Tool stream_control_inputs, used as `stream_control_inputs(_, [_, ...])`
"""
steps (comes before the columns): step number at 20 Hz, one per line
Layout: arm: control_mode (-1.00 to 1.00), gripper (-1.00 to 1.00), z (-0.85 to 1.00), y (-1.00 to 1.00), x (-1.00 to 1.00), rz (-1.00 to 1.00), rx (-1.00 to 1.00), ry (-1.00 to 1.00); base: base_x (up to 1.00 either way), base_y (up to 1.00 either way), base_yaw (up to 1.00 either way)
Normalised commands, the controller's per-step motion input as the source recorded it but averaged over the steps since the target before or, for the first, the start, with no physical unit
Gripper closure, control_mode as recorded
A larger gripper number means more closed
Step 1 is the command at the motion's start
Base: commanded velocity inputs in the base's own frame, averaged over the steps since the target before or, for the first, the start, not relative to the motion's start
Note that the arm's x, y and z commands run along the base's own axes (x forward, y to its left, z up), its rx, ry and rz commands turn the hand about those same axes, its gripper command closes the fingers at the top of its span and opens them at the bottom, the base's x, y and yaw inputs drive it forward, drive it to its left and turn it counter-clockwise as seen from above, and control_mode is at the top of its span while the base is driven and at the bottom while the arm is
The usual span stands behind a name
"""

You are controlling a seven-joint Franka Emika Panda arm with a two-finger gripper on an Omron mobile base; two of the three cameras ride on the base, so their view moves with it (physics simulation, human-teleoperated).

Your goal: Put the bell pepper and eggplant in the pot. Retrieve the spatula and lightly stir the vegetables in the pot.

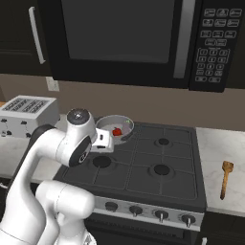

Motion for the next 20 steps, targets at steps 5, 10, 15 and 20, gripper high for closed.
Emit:
stream_control_inputs(5, [-1.00, -1.00, 0.00, 0.00, 0.00, 0.00, 0.00, 0.00, 0.00, 0.00, 0.00])
stream_control_inputs(10, [1.00, -1.00, 0.00, 0.00, 0.00, 0.00, 0.00, 0.00, -0.03, 0.00, 0.00])
stream_control_inputs(15, [1.00, -1.00, 0.00, 0.00, 0.00, 0.00, 0.00, 0.00, -0.74, -0.49, -0.12])
stream_control_inputs(20, [1.00, -1.00, 0.00, 0.00, 0.00, 0.00, 0.00, 0.00, -0.53, -0.68, -0.12])
